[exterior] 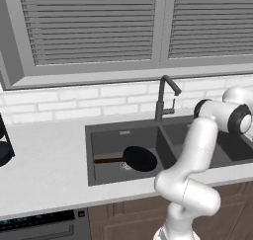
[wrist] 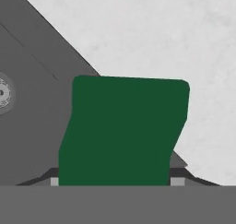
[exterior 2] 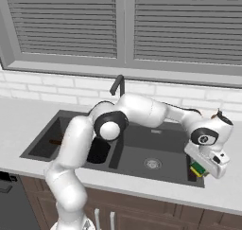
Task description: Pick the pan and sponge and place them into the sink. Then turn on the water.
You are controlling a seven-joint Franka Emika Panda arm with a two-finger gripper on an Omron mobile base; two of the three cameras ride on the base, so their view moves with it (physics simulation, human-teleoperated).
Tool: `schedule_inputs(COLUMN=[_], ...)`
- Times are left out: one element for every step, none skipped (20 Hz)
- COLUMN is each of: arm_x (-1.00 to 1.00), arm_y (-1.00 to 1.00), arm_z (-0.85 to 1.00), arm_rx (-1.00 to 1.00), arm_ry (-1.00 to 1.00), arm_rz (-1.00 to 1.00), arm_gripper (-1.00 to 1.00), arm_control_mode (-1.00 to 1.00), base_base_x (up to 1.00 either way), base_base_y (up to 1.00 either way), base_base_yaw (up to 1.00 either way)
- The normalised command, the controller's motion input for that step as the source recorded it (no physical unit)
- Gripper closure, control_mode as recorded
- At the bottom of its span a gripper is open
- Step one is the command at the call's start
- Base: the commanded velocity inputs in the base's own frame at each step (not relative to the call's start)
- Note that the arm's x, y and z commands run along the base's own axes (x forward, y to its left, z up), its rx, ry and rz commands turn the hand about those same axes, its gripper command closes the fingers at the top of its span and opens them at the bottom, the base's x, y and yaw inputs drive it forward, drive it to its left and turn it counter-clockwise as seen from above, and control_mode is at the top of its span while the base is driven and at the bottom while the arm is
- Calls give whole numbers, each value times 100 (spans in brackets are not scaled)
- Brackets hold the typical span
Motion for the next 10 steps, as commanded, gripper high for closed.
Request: schedule_inputs(arm_x=[-25,-26,-23,-25,-23,-16,0,0,0,0], arm_y=[100,100,100,100,100,94,88,85,86,89], arm_z=[50,54,52,52,57,66,73,77,74,61], arm_rx=[-4,-3,-5,-4,-3,0,0,0,0,0], arm_ry=[-15,-15,-17,-17,-21,-20,-16,-17,-17,-16], arm_rz=[0,0,0,0,0,0,0,0,0,0], arm_gripper=[100,100,100,100,100,100,100,100,100,100], arm_control_mode=[-100,-100,-100,-100,-100,-100,-100,-100,-100,-100], base_base_x=[0,0,0,0,0,0,0,0,0,0], base_base_y=[0,0,0,0,0,0,0,0,0,0], base_base_yaw=[0,0,0,0,0,0,0,0,0,0])
